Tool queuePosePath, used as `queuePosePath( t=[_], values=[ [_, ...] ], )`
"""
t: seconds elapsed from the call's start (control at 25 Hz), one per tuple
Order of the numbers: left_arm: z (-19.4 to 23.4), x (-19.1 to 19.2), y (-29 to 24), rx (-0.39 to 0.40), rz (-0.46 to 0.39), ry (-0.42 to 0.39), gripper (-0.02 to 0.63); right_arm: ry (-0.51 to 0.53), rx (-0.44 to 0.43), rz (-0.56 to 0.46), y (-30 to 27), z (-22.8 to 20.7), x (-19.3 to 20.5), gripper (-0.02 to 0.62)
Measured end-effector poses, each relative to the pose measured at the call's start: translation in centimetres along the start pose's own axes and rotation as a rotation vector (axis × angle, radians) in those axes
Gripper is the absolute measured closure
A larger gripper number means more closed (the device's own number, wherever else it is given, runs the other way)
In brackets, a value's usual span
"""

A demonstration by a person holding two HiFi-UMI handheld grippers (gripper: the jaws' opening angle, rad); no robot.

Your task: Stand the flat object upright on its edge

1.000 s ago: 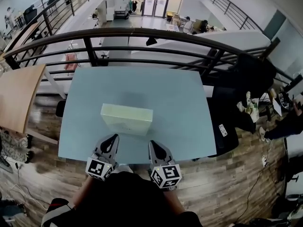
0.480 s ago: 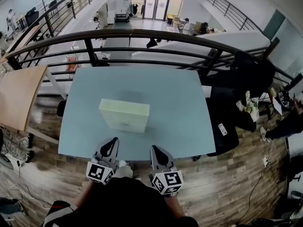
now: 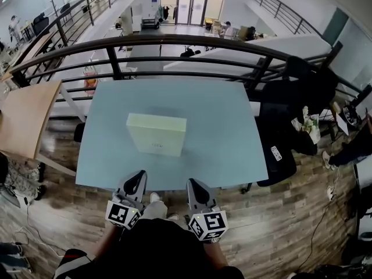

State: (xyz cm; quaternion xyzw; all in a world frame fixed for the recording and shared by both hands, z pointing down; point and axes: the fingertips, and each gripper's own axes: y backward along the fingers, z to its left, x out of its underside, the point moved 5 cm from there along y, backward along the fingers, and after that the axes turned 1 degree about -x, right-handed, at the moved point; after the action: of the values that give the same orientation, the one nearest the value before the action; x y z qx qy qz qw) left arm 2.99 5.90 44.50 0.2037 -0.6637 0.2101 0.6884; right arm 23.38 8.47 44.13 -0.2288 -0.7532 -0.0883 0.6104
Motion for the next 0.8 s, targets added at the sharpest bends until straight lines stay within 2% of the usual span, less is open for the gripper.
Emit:
queuePosePath(
  t=[0.8],
  values=[
    [-1.2,0.9,3.7,0.014,0.013,0.029,0.603,0.001,-0.012,0.003,2.3,2.7,1.4,0.588]
  ],
)
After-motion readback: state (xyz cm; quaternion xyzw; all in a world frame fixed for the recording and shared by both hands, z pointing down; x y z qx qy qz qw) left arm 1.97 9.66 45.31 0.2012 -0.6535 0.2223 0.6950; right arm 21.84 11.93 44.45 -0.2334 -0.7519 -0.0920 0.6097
